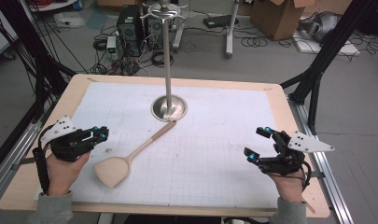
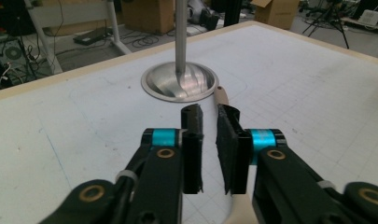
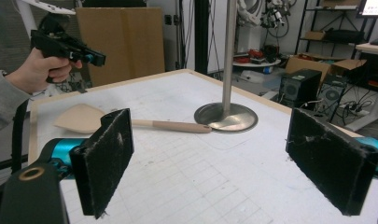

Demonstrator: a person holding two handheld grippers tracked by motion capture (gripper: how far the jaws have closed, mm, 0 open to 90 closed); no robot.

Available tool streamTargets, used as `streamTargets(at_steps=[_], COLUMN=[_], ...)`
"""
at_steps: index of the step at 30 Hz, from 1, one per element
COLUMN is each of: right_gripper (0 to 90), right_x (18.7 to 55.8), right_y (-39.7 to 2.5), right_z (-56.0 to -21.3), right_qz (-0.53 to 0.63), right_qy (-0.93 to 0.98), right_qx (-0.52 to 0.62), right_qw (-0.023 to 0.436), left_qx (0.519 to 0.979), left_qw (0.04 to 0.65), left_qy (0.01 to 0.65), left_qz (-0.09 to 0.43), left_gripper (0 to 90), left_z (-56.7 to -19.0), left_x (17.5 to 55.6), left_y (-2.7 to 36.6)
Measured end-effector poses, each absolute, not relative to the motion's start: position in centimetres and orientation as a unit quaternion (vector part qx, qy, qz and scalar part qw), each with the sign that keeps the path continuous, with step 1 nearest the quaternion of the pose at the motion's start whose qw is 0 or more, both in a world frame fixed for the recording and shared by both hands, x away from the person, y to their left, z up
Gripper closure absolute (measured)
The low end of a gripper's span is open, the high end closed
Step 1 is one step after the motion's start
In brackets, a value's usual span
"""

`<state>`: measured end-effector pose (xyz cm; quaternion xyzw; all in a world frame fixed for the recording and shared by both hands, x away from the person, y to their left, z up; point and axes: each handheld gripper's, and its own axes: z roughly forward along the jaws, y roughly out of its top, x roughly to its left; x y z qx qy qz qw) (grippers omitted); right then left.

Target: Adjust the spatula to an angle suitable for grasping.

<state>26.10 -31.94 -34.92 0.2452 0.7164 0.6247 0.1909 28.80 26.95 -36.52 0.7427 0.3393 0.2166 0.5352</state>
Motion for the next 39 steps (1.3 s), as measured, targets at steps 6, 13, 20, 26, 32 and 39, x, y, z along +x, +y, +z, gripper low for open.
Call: streamTargets(at_steps=[6, 13, 20, 26, 32, 39], right_gripper=[14.0, 14.1, 14.1, 14.1, 14.1, 14.1], right_x=[26.2, 26.2, 26.4, 26.5, 26.4, 26.4], right_y=[-31.8, -31.9, -31.5, -31.3, -31.5, -31.5], right_z=[-35.0, -35.0, -35.2, -35.3, -35.3, -35.3], right_qz=[0.622, 0.622, 0.617, 0.615, 0.617, 0.618], right_qy=[0.720, 0.720, 0.726, 0.728, 0.726, 0.726], right_qx=[0.243, 0.244, 0.243, 0.242, 0.243, 0.243], right_qw=[0.189, 0.187, 0.183, 0.182, 0.181, 0.180], left_qx=[0.760, 0.766, 0.776, 0.785, 0.802, 0.813], left_qw=[0.515, 0.510, 0.494, 0.484, 0.460, 0.440], left_qy=[0.342, 0.344, 0.348, 0.346, 0.345, 0.348], left_qz=[0.201, 0.186, 0.179, 0.173, 0.164, 0.156], left_gripper=[89.4, 89.6, 89.6, 89.7, 89.6, 89.7], left_z=[-37.2, -37.7, -38.3, -38.4, -39.1, -39.7], left_x=[29.6, 30.4, 31.1, 31.7, 32.5, 33.2], left_y=[25.8, 25.0, 24.1, 22.8, 21.4, 20.4])
